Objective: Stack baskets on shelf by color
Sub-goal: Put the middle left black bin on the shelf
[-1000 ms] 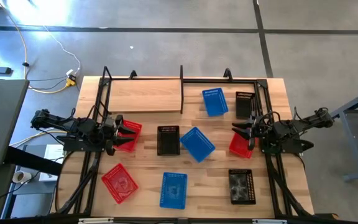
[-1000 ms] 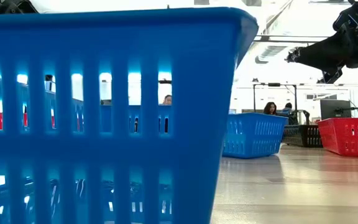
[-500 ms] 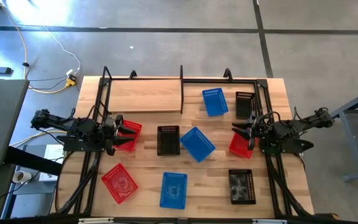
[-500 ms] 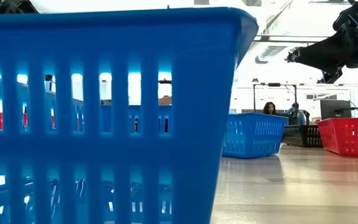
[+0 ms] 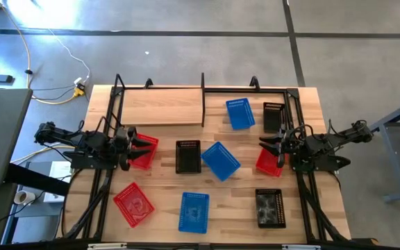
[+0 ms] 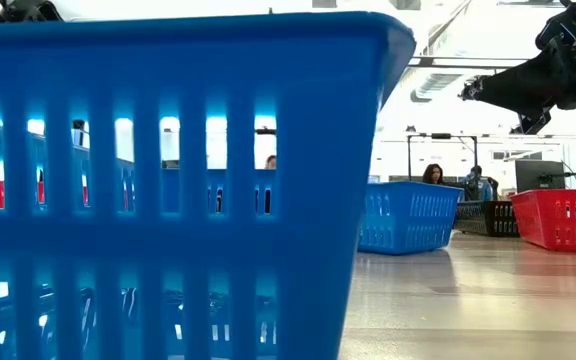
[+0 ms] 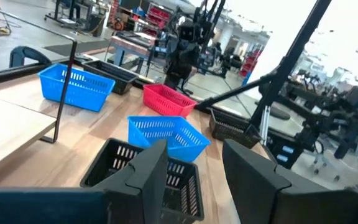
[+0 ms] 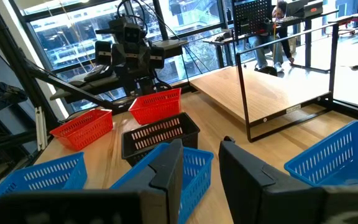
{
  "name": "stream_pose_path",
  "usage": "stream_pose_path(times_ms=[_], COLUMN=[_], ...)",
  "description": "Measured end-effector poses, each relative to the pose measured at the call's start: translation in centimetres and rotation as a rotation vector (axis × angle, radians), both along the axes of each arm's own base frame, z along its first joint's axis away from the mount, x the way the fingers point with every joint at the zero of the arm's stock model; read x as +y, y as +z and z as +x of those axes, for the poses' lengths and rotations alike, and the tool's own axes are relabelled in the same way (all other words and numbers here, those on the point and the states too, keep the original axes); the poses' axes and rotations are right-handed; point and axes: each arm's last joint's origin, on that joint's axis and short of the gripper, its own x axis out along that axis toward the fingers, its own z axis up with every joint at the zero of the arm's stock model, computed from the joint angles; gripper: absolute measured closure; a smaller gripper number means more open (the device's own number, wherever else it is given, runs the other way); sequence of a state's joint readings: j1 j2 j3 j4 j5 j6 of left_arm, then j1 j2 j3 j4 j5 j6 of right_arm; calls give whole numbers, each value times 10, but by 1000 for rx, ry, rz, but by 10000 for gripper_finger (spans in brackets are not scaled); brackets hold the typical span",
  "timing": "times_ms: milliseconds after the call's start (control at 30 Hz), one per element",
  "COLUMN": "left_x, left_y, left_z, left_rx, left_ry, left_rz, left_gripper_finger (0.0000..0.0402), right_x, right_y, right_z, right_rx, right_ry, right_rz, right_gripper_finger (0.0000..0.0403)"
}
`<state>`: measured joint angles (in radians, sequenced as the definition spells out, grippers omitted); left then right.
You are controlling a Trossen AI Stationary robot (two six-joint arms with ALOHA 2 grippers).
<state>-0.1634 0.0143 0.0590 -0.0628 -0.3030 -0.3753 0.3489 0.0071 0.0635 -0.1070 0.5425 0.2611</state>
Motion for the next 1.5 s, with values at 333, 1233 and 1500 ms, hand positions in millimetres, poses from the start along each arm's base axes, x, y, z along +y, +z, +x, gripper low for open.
stream_pose_path(times_ms=[333,1233,1500], left_x=[1,5,3], left_y=[9,61,89], left_z=[0,-8,7], left_rx=[-128,-415,-233], left_ry=[28,127,146], left_rz=[-232,-192,-73], left_gripper_finger=[257,257,257], right_x=[0,0,0], right_y=[0,0,0], right_z=[0,0,0], right_rx=[0,0,0], right_ry=[0,0,0], right_rz=[0,0,0], right_gripper_finger=[311,311,311])
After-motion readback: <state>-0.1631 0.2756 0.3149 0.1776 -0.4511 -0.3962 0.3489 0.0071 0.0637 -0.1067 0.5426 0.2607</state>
